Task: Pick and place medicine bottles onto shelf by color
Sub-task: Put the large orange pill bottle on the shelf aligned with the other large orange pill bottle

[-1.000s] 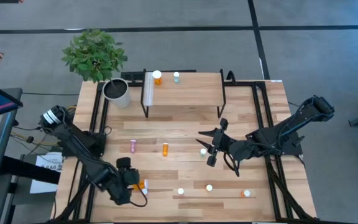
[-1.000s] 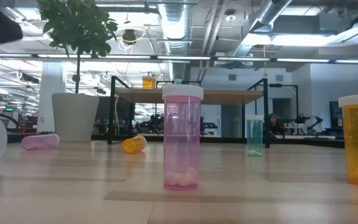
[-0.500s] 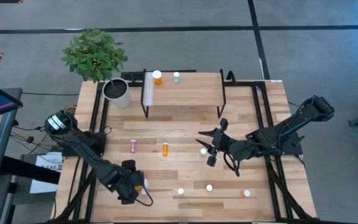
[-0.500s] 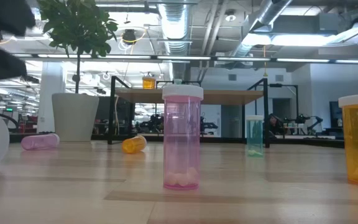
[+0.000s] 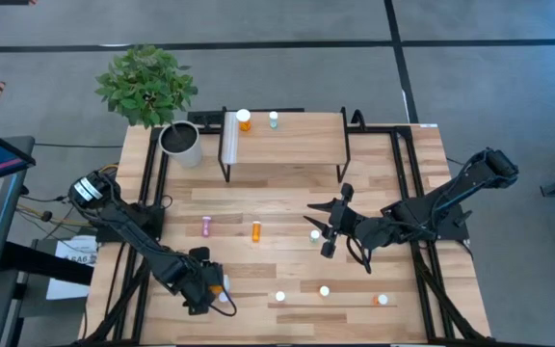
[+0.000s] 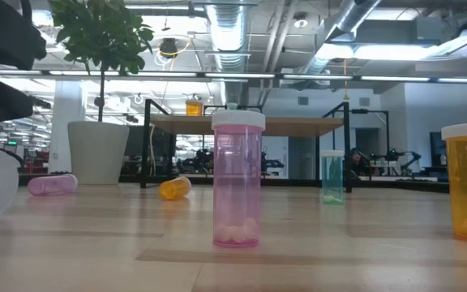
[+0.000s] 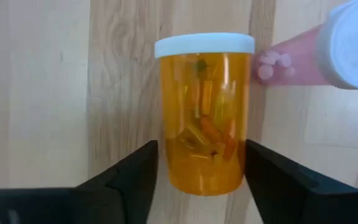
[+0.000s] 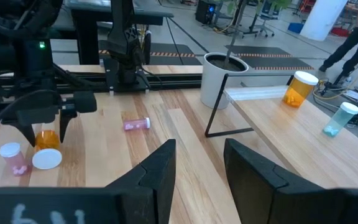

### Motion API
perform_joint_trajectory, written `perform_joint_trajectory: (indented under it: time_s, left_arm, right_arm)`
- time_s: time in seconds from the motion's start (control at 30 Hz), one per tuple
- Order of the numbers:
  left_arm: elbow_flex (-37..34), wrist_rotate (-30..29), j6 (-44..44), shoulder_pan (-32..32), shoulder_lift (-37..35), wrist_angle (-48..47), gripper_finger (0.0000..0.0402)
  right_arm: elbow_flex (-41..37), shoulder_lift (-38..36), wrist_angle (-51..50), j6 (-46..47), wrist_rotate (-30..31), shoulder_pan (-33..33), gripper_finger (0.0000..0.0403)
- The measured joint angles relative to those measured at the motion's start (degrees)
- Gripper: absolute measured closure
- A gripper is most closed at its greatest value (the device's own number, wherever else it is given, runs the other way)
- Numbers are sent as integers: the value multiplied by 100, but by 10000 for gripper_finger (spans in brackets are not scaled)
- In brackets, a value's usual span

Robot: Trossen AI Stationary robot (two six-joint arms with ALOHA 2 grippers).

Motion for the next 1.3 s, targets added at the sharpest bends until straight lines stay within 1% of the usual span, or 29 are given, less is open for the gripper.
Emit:
perform_joint_trajectory:
  time_s: [0.13,0.2,0.3,0.4,0.5,0.57,0.63,0.73,0.77,0.83,0.93,1.0,1.07,1.2,1.3]
  left_arm:
    - [2,-129,-15,-2,-13,-80,245]
    - [0,-222,-42,-2,-86,-196,258]
    - [2,-517,-117,-22,-362,-330,261]
    - [3,-1009,-206,-98,-781,-497,246]
    - [4,-1732,-304,-223,-1300,-698,235]
    - [6,-2356,-305,-297,-1624,-697,234]
    - [5,-3103,-223,-364,-1935,-623,235]
    - [7,-4193,229,-393,-2226,-150,238]
    - [7,-4464,472,-391,-2271,90,238]
    - [5,-4812,1069,-363,-2288,603,238]
    - [-205,-4914,2013,-249,-2288,1585,238]
    - [-501,-4743,2496,-70,-2290,2365,238]
    - [-859,-4310,2863,153,-2320,3236,238]
    - [-1584,-3432,3538,645,-2321,5159,238]
    - [-1961,-2948,4030,932,-2321,6574,238]
  right_arm:
    - [0,0,0,2,2,0,245]
    - [0,0,0,2,2,0,245]
    - [0,0,0,3,2,0,245]
    - [0,0,2,6,2,0,245]
    - [0,0,12,11,2,0,245]
    - [0,0,32,11,-9,-1,245]
    - [-2,0,147,6,-86,-2,245]
    - [-2,0,448,-50,-254,-2,245]
    - [-2,0,592,-128,-379,-2,245]
    - [-2,2,886,-388,-746,-2,245]
    - [0,173,1334,-901,-1304,-55,246]
    - [-22,277,1641,-1117,-1580,-103,247]
    - [2,402,2051,-1260,-1987,-227,248]
    - [-7,704,2483,-1341,-2803,-508,251]
    - [-1,863,2726,-1512,-3177,-666,254]
